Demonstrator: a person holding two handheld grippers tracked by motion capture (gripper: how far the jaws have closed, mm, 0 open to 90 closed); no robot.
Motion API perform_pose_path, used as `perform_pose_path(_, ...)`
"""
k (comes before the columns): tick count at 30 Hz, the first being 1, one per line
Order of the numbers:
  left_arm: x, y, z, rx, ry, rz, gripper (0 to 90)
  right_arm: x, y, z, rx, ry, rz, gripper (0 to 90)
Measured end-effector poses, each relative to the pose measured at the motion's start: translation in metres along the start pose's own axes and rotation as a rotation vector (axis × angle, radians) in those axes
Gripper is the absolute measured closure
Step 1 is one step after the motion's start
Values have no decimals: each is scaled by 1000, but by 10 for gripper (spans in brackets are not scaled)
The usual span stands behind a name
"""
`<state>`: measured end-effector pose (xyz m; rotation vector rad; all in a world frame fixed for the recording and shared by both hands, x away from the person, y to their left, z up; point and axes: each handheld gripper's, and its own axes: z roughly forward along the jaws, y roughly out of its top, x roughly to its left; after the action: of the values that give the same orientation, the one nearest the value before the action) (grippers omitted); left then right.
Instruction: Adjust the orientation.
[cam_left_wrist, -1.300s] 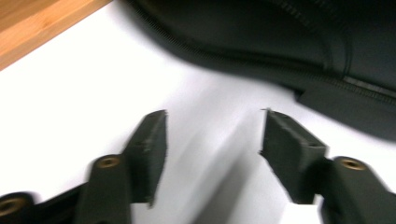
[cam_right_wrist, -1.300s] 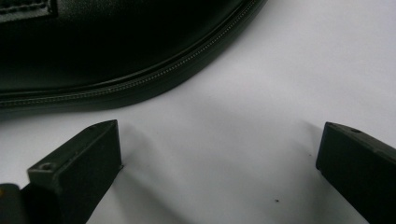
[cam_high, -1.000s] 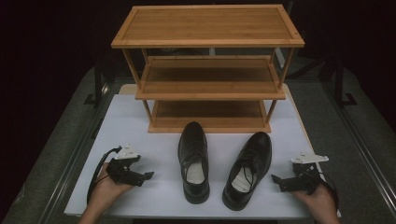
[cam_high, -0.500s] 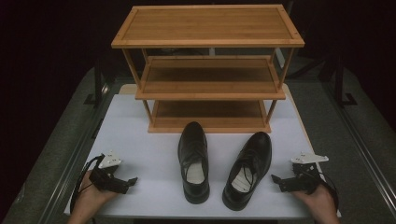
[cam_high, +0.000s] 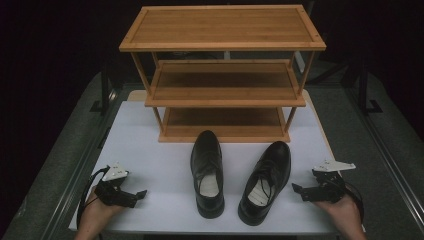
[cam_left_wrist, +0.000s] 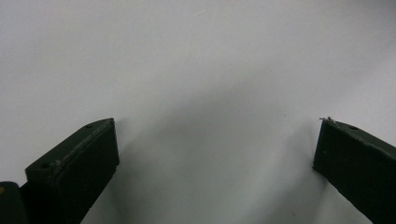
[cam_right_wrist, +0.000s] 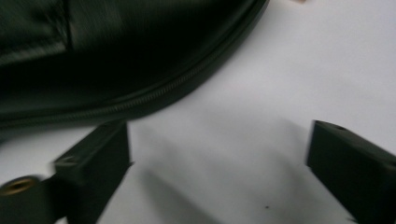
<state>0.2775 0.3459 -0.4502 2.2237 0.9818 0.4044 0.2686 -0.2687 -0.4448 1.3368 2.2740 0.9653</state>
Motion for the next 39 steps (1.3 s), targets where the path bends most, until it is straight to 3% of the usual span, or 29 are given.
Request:
perform_pose_path(3,0,-1,0,-7,3,2,0,-3,8,-4,-10,-15,3,145)
perform_pose_path(5,0,-1,0,-9,1,0,0,-8,15,-5,-29,-16,9,233)
perform_pose_path(9,0,-1,0,-10,-1,-2,0,-15,31,-6,-72,-52,-7,456)
perform_pose_path(10,0,-1,0,-9,-1,-2,0,-19,40,-4,-83,-57,-21,558)
perform_pose_path(11,0,-1,0,-9,-1,-2,0,-19,40,-4,-83,-57,-21,558)
perform_pose_path(12,0,-1,0,-9,-1,-2,0,-20,44,-2,-85,-63,-23,623)
perform_pose_path(17,0,-1,0,-12,0,-2,0,-28,64,10,-93,-37,-24,887)
perform_pose_path(21,0,-1,0,-12,-1,-2,0,-35,77,26,-75,-6,-23,898)
perform_pose_path(30,0,-1,0,-13,-1,-3,0,-37,84,52,-25,2,-15,899)
perform_pose_path(39,0,-1,0,-11,-2,-4,0,-33,97,63,-18,22,-25,899)
